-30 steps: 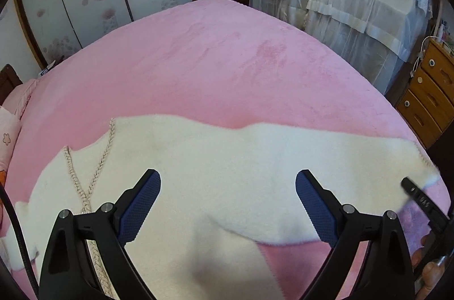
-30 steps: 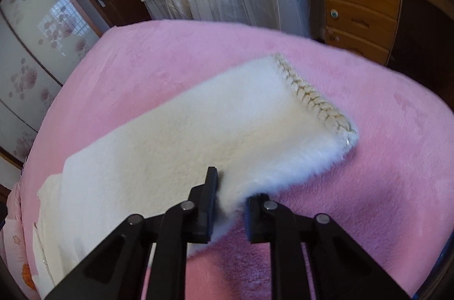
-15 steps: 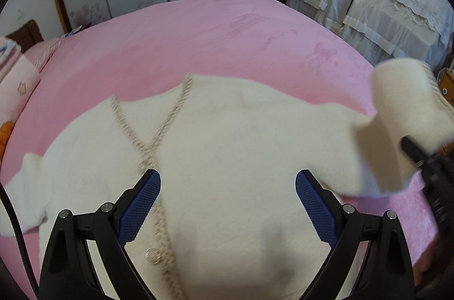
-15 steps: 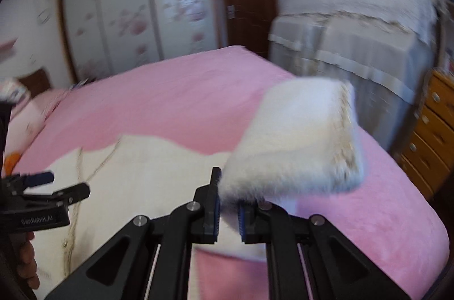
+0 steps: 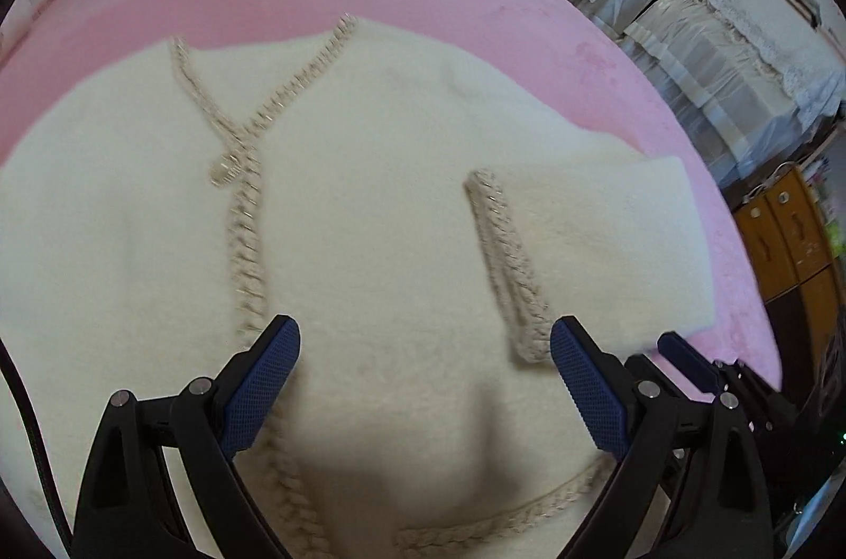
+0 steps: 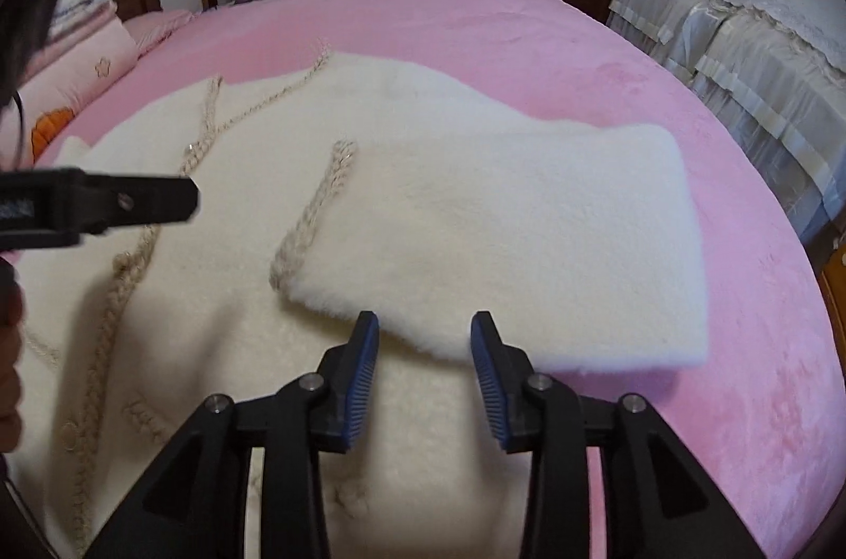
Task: Fold large clothes
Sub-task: 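Lift the sleeve with the right tool and lay it across the cardigan body, then grasp the braided front edge with the left tool while the right tool smooths the sleeve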
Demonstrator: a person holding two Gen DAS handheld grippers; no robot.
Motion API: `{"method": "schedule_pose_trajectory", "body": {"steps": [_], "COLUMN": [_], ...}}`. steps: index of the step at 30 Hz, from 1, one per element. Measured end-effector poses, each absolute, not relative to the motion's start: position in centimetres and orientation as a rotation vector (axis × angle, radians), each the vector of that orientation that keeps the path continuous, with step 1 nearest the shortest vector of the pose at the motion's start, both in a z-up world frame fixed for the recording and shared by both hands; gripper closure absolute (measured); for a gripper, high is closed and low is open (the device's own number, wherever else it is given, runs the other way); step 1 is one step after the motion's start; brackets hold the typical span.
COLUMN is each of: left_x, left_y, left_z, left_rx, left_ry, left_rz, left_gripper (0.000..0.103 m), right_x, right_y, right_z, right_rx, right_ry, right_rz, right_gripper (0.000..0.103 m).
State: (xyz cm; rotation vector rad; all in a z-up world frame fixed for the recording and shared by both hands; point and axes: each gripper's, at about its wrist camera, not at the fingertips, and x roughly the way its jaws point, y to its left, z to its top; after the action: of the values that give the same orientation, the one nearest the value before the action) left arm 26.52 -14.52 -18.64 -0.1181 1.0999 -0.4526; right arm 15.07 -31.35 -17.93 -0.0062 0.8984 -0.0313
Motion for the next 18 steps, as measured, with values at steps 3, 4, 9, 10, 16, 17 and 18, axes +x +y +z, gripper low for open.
{"method": "schedule_pose_trajectory", "body": {"steps": [3, 4, 9, 10, 16, 17, 18], "left_x": [26.8, 26.9, 27.7, 27.9, 28.6, 28.7, 28.9], "left_y": [-15.4, -15.9, -17.6, -18.0, -19.6, -20.1, -20.5], "left_z": [-19.7, -20.0, -22.5, -23.1, -25.6, -26.0, -26.2], "left_rx": [-0.194, -0.223, -0.352, -0.377, -0.494, -0.512, -0.521], "left_ry": [1.146, 1.161, 1.247, 1.262, 1.292, 1.296, 1.302], "left_rz": [-0.528, -0.557, -0.633, -0.639, -0.666, -0.669, -0.671], "left_gripper": [0.021, 0.022, 0.028, 0.03, 0.031, 0.031, 0.031], "right_x": [13.6, 13.2, 11.7, 11.4, 10.3, 10.3, 10.3], "right_y": [-32.7, -32.9, -34.3, -34.5, -35.4, -35.6, -35.8], "right_z": [-17.3, -17.3, -18.0, -18.1, -18.5, -18.5, -18.6], "right_rx": [0.061, 0.086, 0.205, 0.224, 0.28, 0.288, 0.297], "right_ry": [0.891, 0.892, 0.91, 0.914, 0.913, 0.915, 0.916], "right_rz": [-0.04, -0.042, -0.051, -0.051, -0.053, -0.05, -0.047], "right_gripper": [0.066, 0.066, 0.066, 0.066, 0.066, 0.066, 0.066]}}
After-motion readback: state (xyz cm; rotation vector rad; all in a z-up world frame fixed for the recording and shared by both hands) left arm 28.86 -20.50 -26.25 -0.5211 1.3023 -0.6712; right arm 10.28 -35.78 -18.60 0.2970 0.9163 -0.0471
